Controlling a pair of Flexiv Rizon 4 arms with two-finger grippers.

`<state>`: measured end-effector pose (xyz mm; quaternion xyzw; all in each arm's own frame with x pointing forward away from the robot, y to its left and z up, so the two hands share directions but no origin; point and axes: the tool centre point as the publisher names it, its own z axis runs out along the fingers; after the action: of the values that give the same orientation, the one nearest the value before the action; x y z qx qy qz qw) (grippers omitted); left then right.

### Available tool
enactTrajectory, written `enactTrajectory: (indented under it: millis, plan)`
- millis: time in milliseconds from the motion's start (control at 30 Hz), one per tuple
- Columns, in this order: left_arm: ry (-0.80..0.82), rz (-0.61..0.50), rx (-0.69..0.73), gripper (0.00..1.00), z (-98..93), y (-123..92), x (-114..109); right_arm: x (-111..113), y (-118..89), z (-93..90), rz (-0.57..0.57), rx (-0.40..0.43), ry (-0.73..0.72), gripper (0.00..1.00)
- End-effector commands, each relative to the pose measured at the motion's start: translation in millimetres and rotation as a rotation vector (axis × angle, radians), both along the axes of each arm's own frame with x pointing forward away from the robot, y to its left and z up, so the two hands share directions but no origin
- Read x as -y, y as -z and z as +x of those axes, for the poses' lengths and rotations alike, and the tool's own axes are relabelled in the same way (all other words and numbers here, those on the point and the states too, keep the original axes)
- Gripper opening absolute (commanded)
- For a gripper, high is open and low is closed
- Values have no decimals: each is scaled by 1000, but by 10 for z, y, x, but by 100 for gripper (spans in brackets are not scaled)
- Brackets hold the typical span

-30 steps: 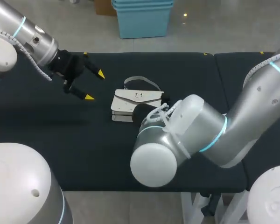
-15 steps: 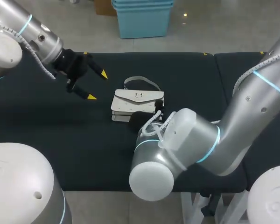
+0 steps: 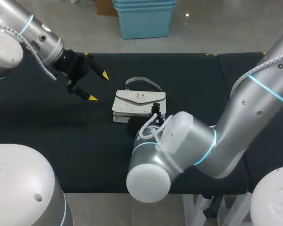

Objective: Pick up the bag, open it, inspect its contents, close it, and place it on the opposite side

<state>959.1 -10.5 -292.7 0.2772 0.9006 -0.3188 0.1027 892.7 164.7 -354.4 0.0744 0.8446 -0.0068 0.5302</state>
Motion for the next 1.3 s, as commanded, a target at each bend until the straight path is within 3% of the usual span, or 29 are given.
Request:
enactTrajectory:
  millis: [33,200,367,433,833,1300]
  plan:
    - [3,-5,-2,100,15,20,5,2,74,51,34,59,-91,38]
    - [1,-6,-2,100,12,20,11,-5,99,99,32,19,-106,31]
    - [-4,-4,0,100,25,18,14,-7,127,134,21,-17,-115,17]
    - [-7,-3,0,100,33,24,12,-9,133,146,16,-26,-117,0]
    - [1,-32,13,100,5,39,26,-7,166,184,-4,-68,-122,0]
    - [17,-102,228,100,-245,-78,405,-2,194,189,8,-78,-92,0]
